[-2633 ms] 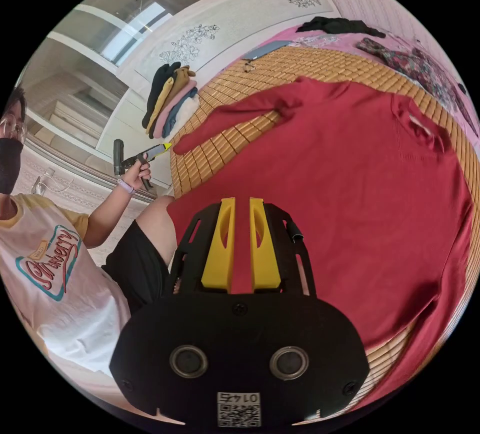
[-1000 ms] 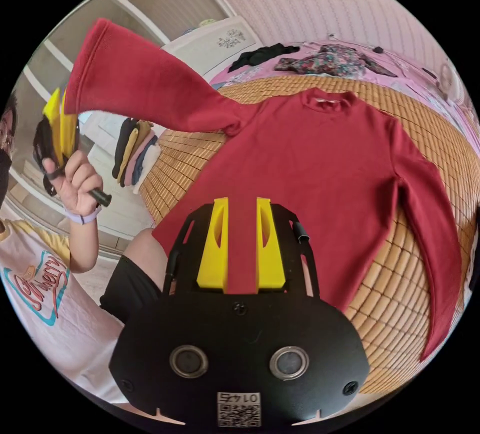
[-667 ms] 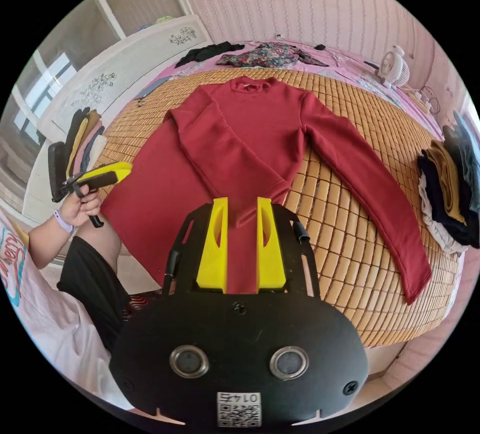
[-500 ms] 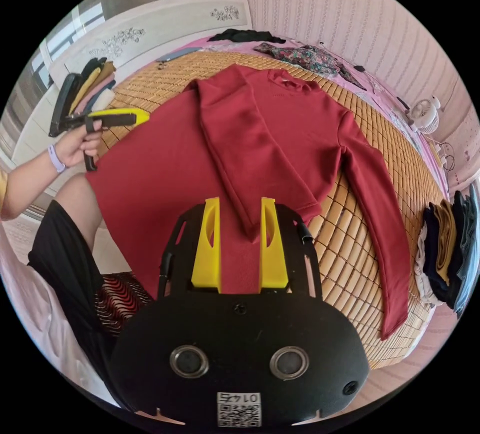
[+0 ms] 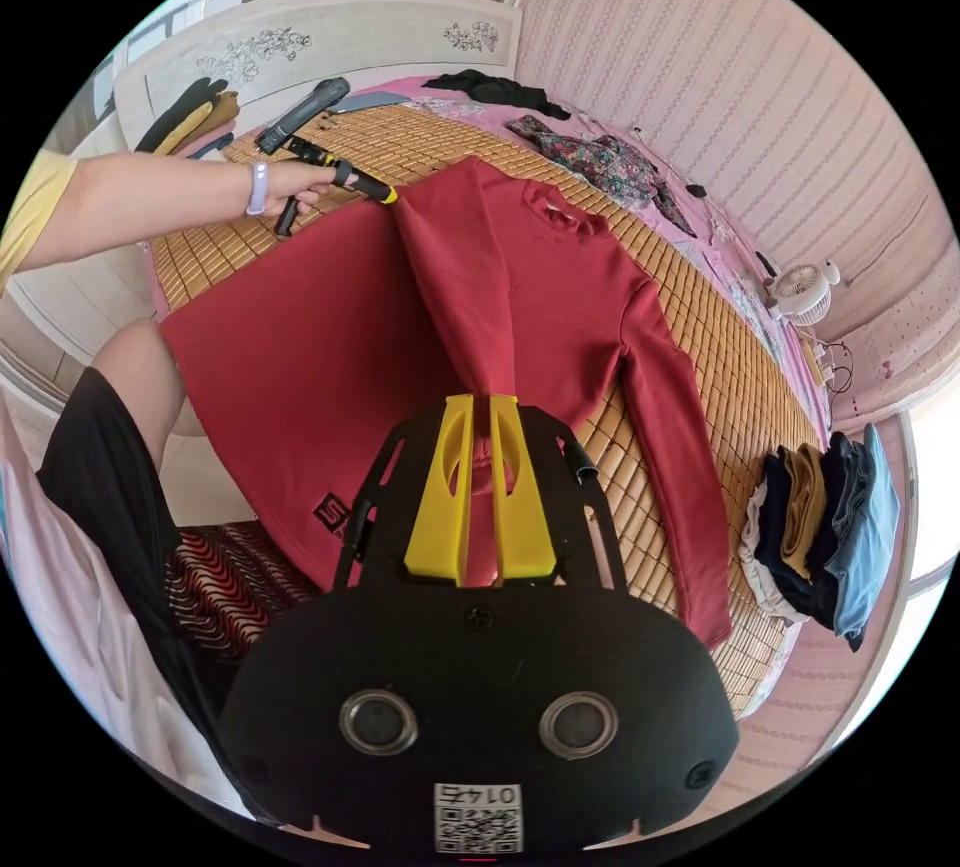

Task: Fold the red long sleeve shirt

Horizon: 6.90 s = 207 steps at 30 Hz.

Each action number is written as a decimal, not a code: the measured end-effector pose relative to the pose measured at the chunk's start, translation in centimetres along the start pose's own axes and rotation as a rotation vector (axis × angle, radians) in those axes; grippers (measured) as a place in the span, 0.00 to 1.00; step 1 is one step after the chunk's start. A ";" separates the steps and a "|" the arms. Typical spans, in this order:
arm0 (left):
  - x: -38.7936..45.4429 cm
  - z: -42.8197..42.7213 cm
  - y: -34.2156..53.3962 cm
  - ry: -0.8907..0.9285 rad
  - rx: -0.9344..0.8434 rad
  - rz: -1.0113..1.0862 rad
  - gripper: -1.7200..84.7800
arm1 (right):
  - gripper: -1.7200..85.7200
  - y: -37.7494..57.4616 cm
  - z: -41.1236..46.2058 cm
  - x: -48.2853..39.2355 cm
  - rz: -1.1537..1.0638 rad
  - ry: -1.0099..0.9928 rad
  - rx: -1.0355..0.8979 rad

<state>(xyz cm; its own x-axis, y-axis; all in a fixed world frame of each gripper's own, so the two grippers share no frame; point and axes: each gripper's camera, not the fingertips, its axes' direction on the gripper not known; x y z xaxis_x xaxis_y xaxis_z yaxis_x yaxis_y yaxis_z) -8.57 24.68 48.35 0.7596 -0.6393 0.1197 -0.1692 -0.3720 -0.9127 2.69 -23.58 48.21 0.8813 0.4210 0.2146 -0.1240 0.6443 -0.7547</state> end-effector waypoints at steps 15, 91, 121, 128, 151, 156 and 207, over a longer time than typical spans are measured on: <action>0.6 -2.3 1.6 -0.008 0.110 -0.105 0.09 | 0.09 2.2 -3.0 4.5 0.183 -0.426 -0.174; -10.8 1.5 -15.6 0.217 0.044 -0.145 0.13 | 0.12 -11.9 -6.7 28.4 0.632 -0.377 0.208; -11.7 -16.6 16.8 0.360 -0.094 -0.168 0.07 | 0.09 13.2 -13.8 8.6 0.286 -0.526 -0.082; -7.4 -13.2 13.9 0.253 -0.151 -0.101 0.12 | 0.07 5.1 -11.3 5.4 0.092 -0.425 0.062; -3.8 -16.2 12.3 0.222 -0.063 -0.018 0.04 | 0.04 3.3 0.9 9.9 0.249 -0.366 -0.093; -3.6 -13.1 12.3 0.091 -0.161 0.017 0.03 | 0.04 2.9 6.2 9.8 0.210 -0.330 -0.218; 21.6 -4.3 17.9 0.089 -0.043 0.345 0.01 | 0.02 -21.1 39.5 -7.7 -0.503 -0.098 -0.667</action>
<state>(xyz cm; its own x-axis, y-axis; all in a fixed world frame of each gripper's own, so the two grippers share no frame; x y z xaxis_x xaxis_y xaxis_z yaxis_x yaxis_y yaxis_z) 2.12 1.28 36.33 0.5956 -0.7877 -0.1574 -0.4341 -0.1507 -0.8882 -19.49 -15.20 87.04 0.7122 0.2581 0.6529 0.5955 0.2705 -0.7565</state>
